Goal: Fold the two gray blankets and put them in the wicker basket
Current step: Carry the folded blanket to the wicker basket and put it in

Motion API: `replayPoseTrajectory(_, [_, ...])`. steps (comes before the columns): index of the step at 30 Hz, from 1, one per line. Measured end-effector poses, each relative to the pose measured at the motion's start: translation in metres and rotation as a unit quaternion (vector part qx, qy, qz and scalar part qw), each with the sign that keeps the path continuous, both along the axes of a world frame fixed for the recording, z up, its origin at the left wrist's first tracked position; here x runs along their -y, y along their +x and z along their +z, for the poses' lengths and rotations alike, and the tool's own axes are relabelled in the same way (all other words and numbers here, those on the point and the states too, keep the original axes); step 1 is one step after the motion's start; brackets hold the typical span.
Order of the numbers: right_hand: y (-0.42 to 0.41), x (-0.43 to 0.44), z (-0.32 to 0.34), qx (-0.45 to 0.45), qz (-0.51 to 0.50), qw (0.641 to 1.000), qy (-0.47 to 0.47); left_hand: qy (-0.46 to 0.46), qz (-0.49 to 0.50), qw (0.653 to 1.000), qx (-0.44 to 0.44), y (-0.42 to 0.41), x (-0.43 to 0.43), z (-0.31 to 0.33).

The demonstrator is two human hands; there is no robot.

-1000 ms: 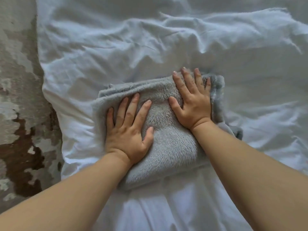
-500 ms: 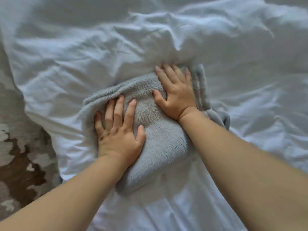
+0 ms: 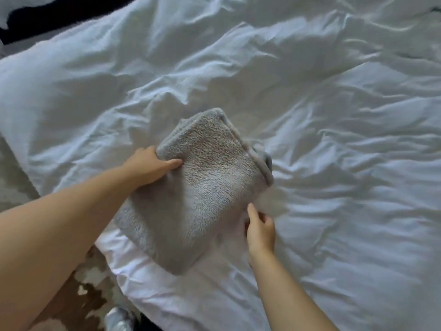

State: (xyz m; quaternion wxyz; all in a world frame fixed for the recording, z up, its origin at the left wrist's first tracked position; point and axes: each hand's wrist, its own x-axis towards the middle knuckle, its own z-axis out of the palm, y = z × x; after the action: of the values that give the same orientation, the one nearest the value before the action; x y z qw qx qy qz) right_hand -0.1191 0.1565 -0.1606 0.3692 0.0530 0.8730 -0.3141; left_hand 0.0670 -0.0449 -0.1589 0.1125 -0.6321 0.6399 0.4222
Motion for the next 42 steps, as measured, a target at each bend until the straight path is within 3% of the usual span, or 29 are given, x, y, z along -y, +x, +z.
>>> replayPoseTrajectory(6, [0.019, 0.004, -0.009, 0.165, -0.107, 0.969, -0.147, -0.024, -0.057, 0.998, 0.013, 0.004, -0.005, 0.004])
replayPoseTrajectory(10, [0.043, 0.014, -0.006, 0.264, -0.128, 0.941, -0.171, 0.053, 0.032, 0.997, -0.043, 0.012, -0.013, 0.011])
replayPoseTrajectory(15, [0.052, 0.018, 0.017, 0.276, -0.137, 0.94, -0.147, 0.216, 0.115, 0.966, -0.084, 0.024, -0.008, 0.035])
replayPoseTrajectory(21, [0.072, 0.024, 0.106, 0.219, -0.108, 0.943, -0.227, 0.334, 0.159, 0.908, -0.197, 0.068, -0.011, 0.089])
replayPoseTrajectory(31, [0.21, 0.149, 0.255, 0.139, 0.091, 0.932, -0.322, 0.167, 0.284, 0.877, -0.35, 0.248, 0.049, 0.213])
replayPoseTrajectory(42, [0.431, 0.342, 0.328, 0.231, 0.253, 0.853, -0.395, 0.002, 0.38, 0.789, -0.482, 0.488, 0.164, 0.311])
